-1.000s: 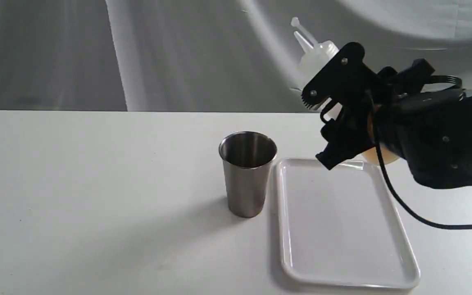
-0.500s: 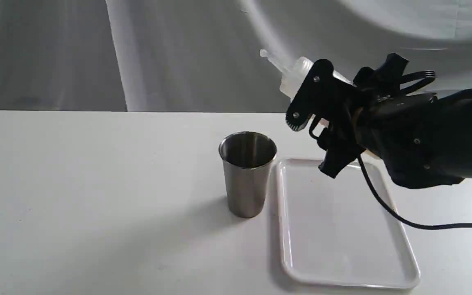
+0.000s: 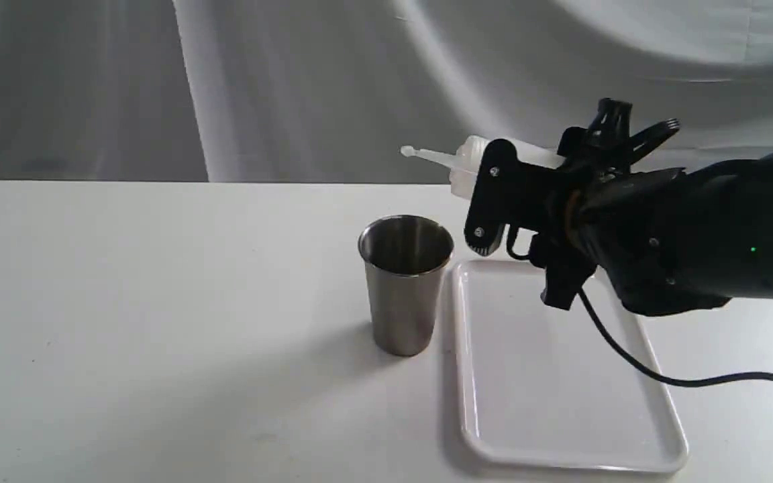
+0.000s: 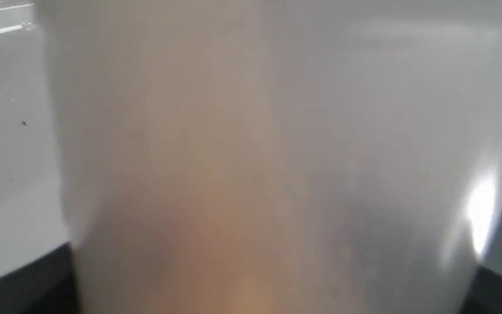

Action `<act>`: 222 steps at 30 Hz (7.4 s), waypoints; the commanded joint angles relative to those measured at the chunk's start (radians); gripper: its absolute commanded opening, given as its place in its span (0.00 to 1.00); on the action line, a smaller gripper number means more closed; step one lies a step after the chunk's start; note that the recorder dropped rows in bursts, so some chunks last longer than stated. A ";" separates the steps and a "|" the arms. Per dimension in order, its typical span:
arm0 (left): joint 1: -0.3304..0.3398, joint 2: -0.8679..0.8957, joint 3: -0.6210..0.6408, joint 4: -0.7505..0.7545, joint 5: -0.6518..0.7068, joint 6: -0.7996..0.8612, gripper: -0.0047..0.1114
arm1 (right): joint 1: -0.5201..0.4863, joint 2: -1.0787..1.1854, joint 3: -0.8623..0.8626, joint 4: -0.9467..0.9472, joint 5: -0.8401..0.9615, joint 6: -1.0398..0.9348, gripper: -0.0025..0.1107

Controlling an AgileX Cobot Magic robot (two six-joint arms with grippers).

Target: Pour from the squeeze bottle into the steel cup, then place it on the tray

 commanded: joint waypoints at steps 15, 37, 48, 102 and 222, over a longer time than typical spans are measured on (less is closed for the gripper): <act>0.000 -0.005 0.004 0.002 -0.009 -0.002 0.11 | 0.001 0.003 -0.019 -0.017 0.082 -0.315 0.02; -0.004 -0.005 0.004 0.002 -0.009 -0.002 0.11 | 0.001 0.003 -0.019 -0.017 0.100 -0.566 0.02; -0.004 -0.005 0.004 0.002 -0.009 -0.002 0.11 | 0.020 0.003 -0.088 -0.017 0.123 -0.633 0.02; -0.004 -0.005 0.004 0.002 -0.009 -0.002 0.11 | 0.034 0.003 -0.088 -0.017 0.150 -0.690 0.02; -0.004 -0.005 0.004 0.002 -0.009 -0.002 0.11 | 0.000 -0.103 0.431 2.006 -1.565 -0.862 0.02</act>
